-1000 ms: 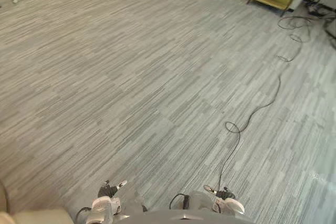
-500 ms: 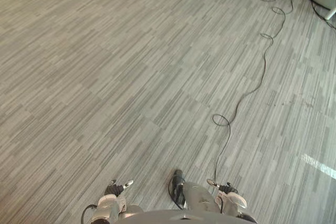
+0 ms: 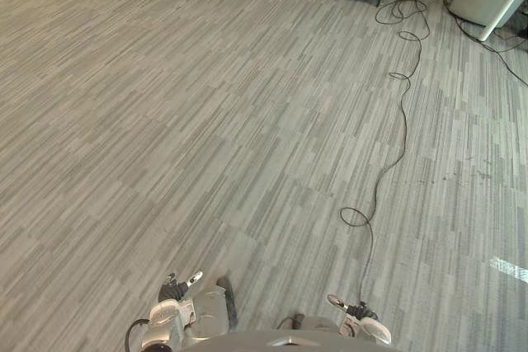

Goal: Pick up cushions and gather them together orderly.

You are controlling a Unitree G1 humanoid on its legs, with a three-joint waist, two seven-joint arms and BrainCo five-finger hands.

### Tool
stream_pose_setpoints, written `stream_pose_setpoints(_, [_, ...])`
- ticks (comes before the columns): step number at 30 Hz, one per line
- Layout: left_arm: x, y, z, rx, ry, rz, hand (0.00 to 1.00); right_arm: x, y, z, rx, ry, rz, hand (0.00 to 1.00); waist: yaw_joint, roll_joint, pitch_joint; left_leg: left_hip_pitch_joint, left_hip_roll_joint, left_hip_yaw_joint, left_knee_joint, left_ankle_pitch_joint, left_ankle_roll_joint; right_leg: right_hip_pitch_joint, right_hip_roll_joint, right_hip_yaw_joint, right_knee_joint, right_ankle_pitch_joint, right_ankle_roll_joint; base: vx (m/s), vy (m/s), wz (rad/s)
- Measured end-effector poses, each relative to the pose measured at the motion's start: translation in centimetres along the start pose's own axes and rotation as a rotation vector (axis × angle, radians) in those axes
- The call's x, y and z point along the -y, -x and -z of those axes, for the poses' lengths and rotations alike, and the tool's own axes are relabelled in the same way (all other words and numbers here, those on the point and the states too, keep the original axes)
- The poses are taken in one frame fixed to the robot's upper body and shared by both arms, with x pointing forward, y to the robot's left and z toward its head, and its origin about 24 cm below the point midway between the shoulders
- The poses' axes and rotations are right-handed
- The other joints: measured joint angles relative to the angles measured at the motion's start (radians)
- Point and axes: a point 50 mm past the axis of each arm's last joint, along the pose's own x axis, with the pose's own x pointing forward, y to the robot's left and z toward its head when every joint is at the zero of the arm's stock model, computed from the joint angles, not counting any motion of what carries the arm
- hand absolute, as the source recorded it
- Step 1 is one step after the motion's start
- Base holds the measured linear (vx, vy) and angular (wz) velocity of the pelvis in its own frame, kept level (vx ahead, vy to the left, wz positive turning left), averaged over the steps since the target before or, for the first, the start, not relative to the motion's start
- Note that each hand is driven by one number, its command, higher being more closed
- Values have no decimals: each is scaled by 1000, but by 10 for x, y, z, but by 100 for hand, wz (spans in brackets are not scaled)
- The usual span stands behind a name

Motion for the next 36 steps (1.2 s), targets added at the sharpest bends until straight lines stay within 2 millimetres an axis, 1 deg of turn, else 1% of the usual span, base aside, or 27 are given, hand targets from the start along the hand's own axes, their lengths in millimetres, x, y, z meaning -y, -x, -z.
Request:
stream_pose_setpoints(2, [-3, -1, -3, 8, -5, -9, 0, -6, 1, 2, -9, -6, -13, 0, 11, -16, -5, -10, 0, 24, 98, -59, 52, 27, 12, 38, -15, 68, -40, 506, 264, -29])
stream_pose_setpoints(4, [-7, -1, -2, 5, -3, -19, 0, -16, 2, 5, -16, -18, -36, 0, 18, -39, -19, -2, -10, 43, 190, -69, 57, 51, -26, 96, -7, 109, -35, 317, 226, -47])
stream_pose_setpoints(5, [-10, 0, 3, -6, -8, -27, 0, -21, 4, 9, -29, -24, -50, 0, 23, -50, -50, 23, -31, 38, 196, -90, 71, 29, -37, 129, 59, 109, -8, 308, 184, -87])
stream_pose_setpoints(7, [-11, 3, 16, -41, -22, -30, 0, -22, 4, 9, -26, -24, -57, 0, 30, -29, -87, 93, -43, 44, 121, -191, 75, -84, -34, 155, 295, 70, 88, 312, 176, -90])
stream_pose_setpoints(8, [-14, 2, 12, -36, -27, -35, 0, -26, 4, 5, -14, -26, -67, 0, 32, -51, -74, 143, -71, 73, 98, -229, 92, -166, -51, 184, 497, 60, 181, 277, 142, -54])
stream_pose_setpoints(9, [-15, 0, 7, -23, -67, -30, 0, -27, 4, 2, -5, -21, -71, 0, 21, -68, -60, 194, -94, 82, 91, -249, 97, -246, -70, 186, 685, 122, 234, 324, 125, -32])
stream_pose_setpoints(11, [-16, 0, 12, -49, -85, -36, 0, -23, 3, -3, 16, -17, -63, 0, -10, -56, -45, 288, -96, 78, 60, -270, 98, -312, -91, 91, 887, 139, 189, 259, 53, -3])
stream_pose_setpoints(12, [-14, -1, 12, -53, -96, -29, 0, -20, 2, -4, 23, -8, -56, 0, -17, -53, -45, 352, -92, 76, 3, -269, 94, -352, -103, -12, 944, 97, 114, 238, 38, -9])
stream_pose_setpoints(13, [-13, -1, 12, -61, -105, -25, 0, -18, 2, -5, 27, -5, -52, 0, -20, -50, -43, 403, -85, 84, -49, -262, 82, -396, -103, -99, 919, 48, 66, 241, 33, -13])
stream_pose_setpoints(14, [-13, -1, 13, -67, -109, -23, 0, -17, 1, -6, 30, -5, -48, 0, -24, -47, -41, 431, -76, 87, -71, -259, 78, -415, -101, -150, 872, 23, 47, 303, -6, -18])
stream_pose_setpoints(15, [-11, -2, 15, -78, -117, -18, 0, -13, -1, -8, 29, -13, -33, 0, -34, -35, -32, 466, -57, 93, -103, -256, 73, -444, -81, -235, 743, -4, 9, 359, -57, -7])
stream_pose_setpoints(17, [-6, -2, 14, -83, -128, -4, 0, -8, -3, -12, 31, -32, -17, 0, -51, -16, -12, 502, -31, 89, -133, -255, 71, -477, -35, -283, 523, 21, -30, 385, -93, 7])
stream_pose_setpoints(19, [-2, -3, 13, -83, -132, 7, 0, -4, -4, -16, 40, -40, -4, 0, -73, -17, 16, 552, -25, 56, -170, -255, 71, -492, 1, -265, 166, 188, -19, 455, -154, 34])
stream_pose_setpoints(20, [-3, -3, 12, -82, -130, 5, 0, -3, -4, -14, 32, -45, 1, 0, -76, -23, 19, 565, -30, 43, -178, -255, 71, -485, 3, -250, 110, 217, -13, 512, -209, 53])
stream_pose_setpoints(21, [-6, -4, 12, -84, -118, -8, 0, 2, -3, -8, 10, -54, 14, 0, -82, -39, 31, 603, -43, 7, -188, -255, 71, -469, -2, -208, 51, 298, -11, 536, -231, 44])
stream_pose_setpoints(22, [-3, -3, 16, -102, -92, -8, 0, 10, -3, -6, 2, -49, 34, 0, -83, -26, 40, 635, -27, -17, -179, -252, 66, -465, 6, -197, 118, 359, -26, 620, -295, 42])
stream_pose_setpoints(23, [3, -1, 21, -118, -66, 1, 0, 14, -4, -9, 12, -45, 44, 0, -85, 5, 39, 633, 1, -31, -139, -233, 53, -488, 20, -215, 211, 316, -60, 519, -269, 15])
stream_pose_setpoints(24, [6, 0, 22, -122, -54, 7, 0, 16, -5, -12, 19, -48, 48, 0, -85, 20, 40, 625, 20, -41, -104, -224, 37, -489, 26, -224, 236, 285, -64, 522, -291, -1])
stream_pose_setpoints(25, [8, 1, 23, -125, -43, 10, 0, 19, -5, -13, 22, -69, 62, 0, -80, 45, 34, 570, 69, -85, 45, -187, -23, -471, 55, -236, 261, 230, -80, 434, -232, -6])
stream_pose_setpoints(26, [8, 1, 22, -120, -38, 11, 0, 19, -5, -14, 24, -73, 64, 0, -81, 51, 33, 523, 89, -115, 147, -153, -61, -456, 66, -245, 262, 208, -87, 630, -313, -1])
stream_pose_setpoints(27, [9, 0, 16, -96, -27, 13, 0, 19, -5, -13, 24, -75, 66, 0, -83, 53, 35, 412, 116, -186, 381, -22, -133, -409, 85, -256, 251, 175, -92, 514, -226, 6])
stream_pose_setpoints(28, [8, 0, 14, -87, -28, 9, 0, 19, -5, -13, 23, -75, 68, 0, -83, 56, 38, 365, 128, -211, 480, 14, -158, -385, 91, -257, 242, 162, -96, 608, -232, 6])
stream_pose_setpoints(29, [7, -1, 10, -72, -23, 3, 0, 19, -5, -13, 21, -69, 67, 0, -79, 59, 50, 271, 163, -205, 699, 25, -163, -312, 110, -257, 219, 139, -96, 495, -128, -2])
stream_pose_setpoints(30, [4, -1, 6, -55, -10, -6, 0, 16, -4, -11, 18, -64, 59, 0, -71, 48, 64, 199, 198, -150, 841, 4, -129, -220, 126, -253, 182, 110, -110, 477, -114, -5])
stream_pose_setpoints(32, [0, -1, 5, -44, -9, -16, 0, 10, -4, -10, 16, -41, 39, 0, -57, 41, 61, 120, 204, -77, 879, -36, -90, -121, 129, -242, 127, 89, -111, 419, -60, -6])
stream_pose_setpoints(34, [0, -1, 1, -21, 1, -15, 0, 6, -3, -6, 3, -30, 25, 0, -41, 43, 60, 14, 197, -3, 800, -87, -49, -38, 128, -239, 53, 82, -103, 403, -12, -4])
stream_pose_setpoints(36, [0, -1, -5, 7, 17, -15, 0, 3, -3, -8, 5, -23, 17, 0, -21, 40, 61, -74, 162, 66, 524, -111, -29, 40, 118, -238, -26, 75, -88, 494, 76, -6])
